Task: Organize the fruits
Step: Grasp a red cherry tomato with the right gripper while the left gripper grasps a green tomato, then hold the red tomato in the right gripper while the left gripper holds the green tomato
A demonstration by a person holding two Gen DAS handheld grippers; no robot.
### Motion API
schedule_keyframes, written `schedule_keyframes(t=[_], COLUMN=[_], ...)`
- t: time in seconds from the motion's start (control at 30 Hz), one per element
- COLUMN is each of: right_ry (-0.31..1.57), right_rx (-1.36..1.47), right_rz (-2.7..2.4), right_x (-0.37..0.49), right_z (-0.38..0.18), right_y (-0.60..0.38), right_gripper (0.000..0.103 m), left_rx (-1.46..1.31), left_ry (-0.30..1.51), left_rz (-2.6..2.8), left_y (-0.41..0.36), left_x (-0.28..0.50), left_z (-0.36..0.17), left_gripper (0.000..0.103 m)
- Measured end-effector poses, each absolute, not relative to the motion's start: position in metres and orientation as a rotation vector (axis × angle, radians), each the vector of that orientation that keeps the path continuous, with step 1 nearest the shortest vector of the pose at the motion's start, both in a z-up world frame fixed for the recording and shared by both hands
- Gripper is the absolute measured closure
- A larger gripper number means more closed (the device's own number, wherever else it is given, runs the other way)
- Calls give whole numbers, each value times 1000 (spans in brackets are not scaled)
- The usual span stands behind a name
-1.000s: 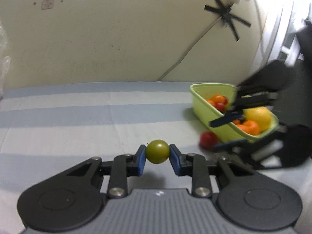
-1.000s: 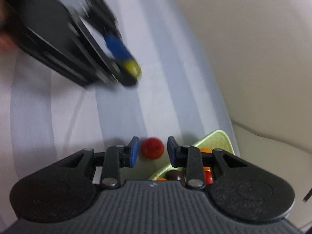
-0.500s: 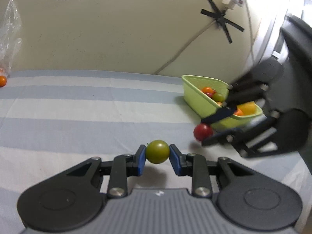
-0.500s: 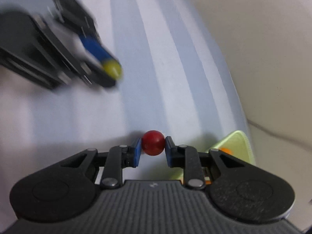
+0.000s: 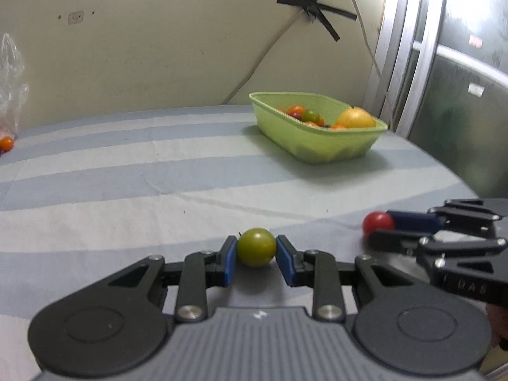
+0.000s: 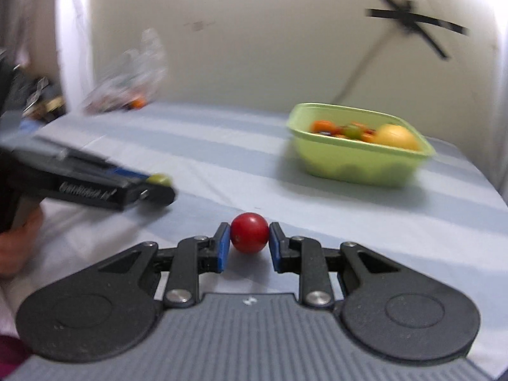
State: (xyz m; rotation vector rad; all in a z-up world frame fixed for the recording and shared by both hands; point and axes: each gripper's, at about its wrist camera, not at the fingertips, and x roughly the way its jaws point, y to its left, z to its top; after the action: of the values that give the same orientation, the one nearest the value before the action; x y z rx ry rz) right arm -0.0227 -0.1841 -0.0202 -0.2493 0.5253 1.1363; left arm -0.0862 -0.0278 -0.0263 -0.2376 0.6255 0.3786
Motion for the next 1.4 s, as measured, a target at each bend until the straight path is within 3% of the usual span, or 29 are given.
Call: schedule_keyframes(t=[0.23,0.3,0.4,0.87,0.97,1.4], right_ry=[494,463,435,425,431,449], right_rx=[-223,-227,-183,-63,-48,-63], right_rz=[1086,1084,1107,1152,1155,1153], right_x=[-24,-29,-33,-25,-24,-23], right_z=[-34,-34,-38,-39,-39,-41], right_y=[-185,-183,-202,-219,-221,-218], right_gripper=[70,57,49,49,49,49], left_rx=[-186,-194,-182,-202,-219,-202], left_ry=[638,634,625,583,537,493], left_rz=[479,498,523,538,524,459], left_y=[-46,-45,-47,-47,-46,-49], left_x=[-88,-90,-92,-109,-117,-121], left_z=[-28,-27,-25,-25,-25,-28], left_gripper=[73,71,65,51,43,43])
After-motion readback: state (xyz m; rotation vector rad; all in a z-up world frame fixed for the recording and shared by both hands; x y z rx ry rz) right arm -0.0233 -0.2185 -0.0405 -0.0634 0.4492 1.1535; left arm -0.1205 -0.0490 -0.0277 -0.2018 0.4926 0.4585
